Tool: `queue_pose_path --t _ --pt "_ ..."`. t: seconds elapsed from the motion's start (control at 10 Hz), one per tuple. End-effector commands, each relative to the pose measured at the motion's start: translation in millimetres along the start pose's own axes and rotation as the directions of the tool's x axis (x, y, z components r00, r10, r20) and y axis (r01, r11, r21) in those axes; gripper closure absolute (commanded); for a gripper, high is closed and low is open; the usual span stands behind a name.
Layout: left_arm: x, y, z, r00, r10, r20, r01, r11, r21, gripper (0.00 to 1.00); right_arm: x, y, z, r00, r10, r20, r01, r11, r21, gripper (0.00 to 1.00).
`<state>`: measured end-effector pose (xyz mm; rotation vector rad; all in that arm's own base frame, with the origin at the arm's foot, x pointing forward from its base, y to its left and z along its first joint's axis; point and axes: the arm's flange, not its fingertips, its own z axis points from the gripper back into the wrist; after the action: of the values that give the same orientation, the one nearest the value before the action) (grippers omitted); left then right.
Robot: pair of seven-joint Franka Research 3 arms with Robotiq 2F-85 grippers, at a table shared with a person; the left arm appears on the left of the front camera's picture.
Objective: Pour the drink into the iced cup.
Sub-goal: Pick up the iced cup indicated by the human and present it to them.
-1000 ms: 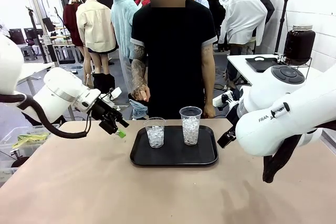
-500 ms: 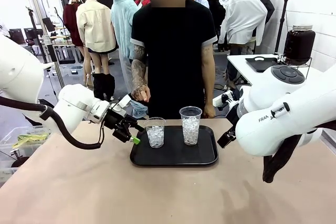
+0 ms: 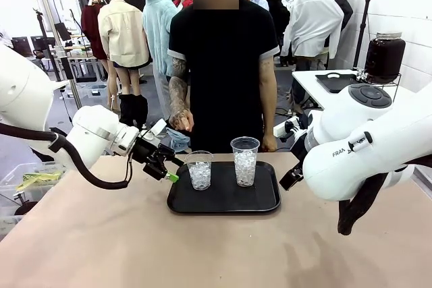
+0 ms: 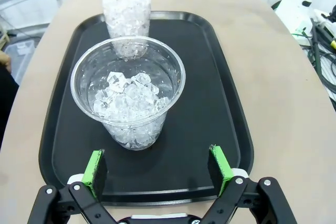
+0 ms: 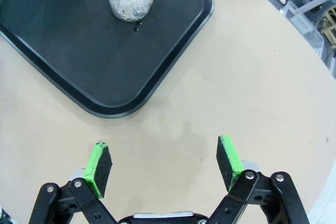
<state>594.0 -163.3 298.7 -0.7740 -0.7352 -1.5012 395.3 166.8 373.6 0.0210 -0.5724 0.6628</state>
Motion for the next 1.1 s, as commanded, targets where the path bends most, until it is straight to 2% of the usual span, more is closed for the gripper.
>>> queue_pose_path --t 0.0,0.4,1.0 --pt "-5 9 -4 0.998 0.011 0.069 -0.012 1.0 0.022 0.0 0 0 0 1.0 0.0 0.0 0.0 1.0 0.001 0.0" --pt "-9 18 -14 0.996 0.01 0.085 -0.013 0.999 0.035 0.0 0 0 0 1.0 0.0 0.0 0.0 1.0 0.001 0.0" --pt "-12 30 -34 0.982 -0.053 0.183 0.052 0.999 0.01 0.0 0 0 0 1.0 0.0 0.0 0.0 1.0 0.001 0.0"
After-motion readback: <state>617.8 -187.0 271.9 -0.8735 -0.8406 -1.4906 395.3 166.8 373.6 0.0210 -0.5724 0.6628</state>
